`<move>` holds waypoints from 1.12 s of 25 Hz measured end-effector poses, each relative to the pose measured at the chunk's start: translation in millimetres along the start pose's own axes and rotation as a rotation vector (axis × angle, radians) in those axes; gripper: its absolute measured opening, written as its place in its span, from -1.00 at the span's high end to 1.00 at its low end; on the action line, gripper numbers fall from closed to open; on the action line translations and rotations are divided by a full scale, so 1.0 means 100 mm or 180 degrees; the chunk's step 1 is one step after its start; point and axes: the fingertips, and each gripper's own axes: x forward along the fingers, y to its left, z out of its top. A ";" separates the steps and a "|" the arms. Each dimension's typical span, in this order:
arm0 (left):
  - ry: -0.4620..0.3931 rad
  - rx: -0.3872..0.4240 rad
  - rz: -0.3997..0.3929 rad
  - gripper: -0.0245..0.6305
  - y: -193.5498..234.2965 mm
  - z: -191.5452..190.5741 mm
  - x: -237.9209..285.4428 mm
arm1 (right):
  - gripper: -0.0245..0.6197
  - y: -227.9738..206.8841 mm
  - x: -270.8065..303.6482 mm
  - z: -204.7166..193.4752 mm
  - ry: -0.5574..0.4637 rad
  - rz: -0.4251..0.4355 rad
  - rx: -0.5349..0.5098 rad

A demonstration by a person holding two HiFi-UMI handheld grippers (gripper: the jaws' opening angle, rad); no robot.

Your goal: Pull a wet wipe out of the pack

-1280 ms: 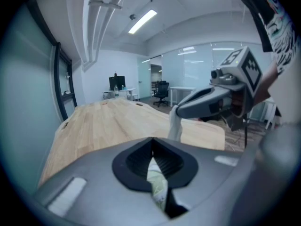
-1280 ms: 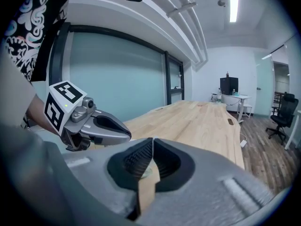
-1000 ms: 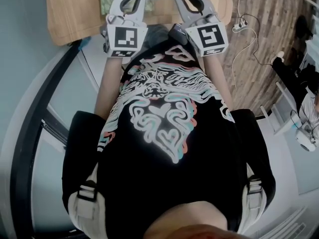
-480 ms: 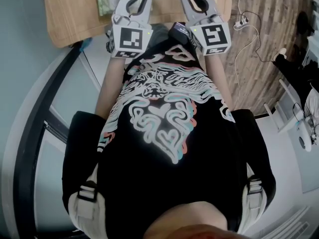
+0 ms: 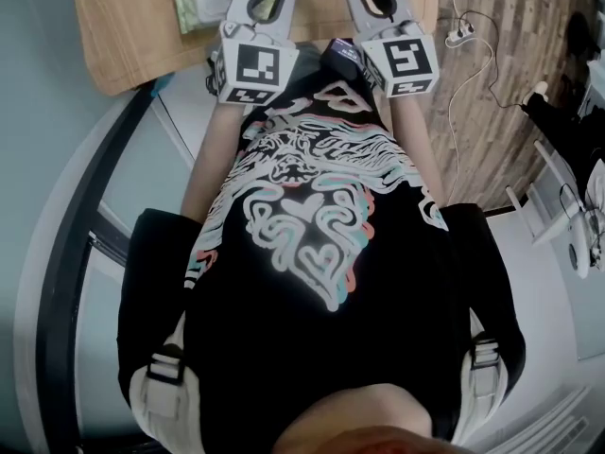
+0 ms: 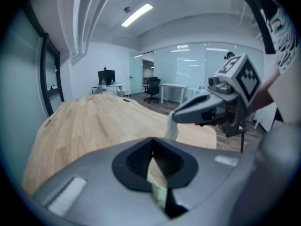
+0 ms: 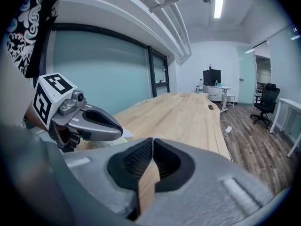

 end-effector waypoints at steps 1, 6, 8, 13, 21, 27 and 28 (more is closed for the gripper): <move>0.0018 -0.0015 -0.0012 0.96 -0.02 -0.01 0.02 | 0.90 -0.02 0.01 -0.03 0.0020 0.0001 0.0015; 0.0023 -0.0062 -0.0155 0.96 -0.08 -0.06 0.09 | 0.90 -0.07 0.07 -0.17 0.0119 0.0006 0.0078; 0.0052 -0.0077 -0.0189 0.96 -0.11 -0.02 0.18 | 0.90 -0.15 0.09 -0.21 0.0170 0.0020 0.0111; 0.0089 -0.0089 -0.0225 0.96 -0.12 -0.02 0.27 | 0.90 -0.26 0.16 -0.32 0.0270 -0.0033 0.0165; 0.0044 -0.0131 -0.0219 0.96 -0.08 0.08 0.31 | 0.90 -0.36 0.22 -0.51 0.0479 -0.0084 0.0218; 0.0007 -0.0067 -0.0202 0.96 -0.04 0.08 0.30 | 0.88 -0.39 0.22 -0.60 0.0551 -0.0174 0.0245; 0.0021 -0.0095 -0.0189 0.96 -0.05 0.05 0.30 | 0.83 -0.40 0.22 -0.62 0.0554 -0.0191 0.0255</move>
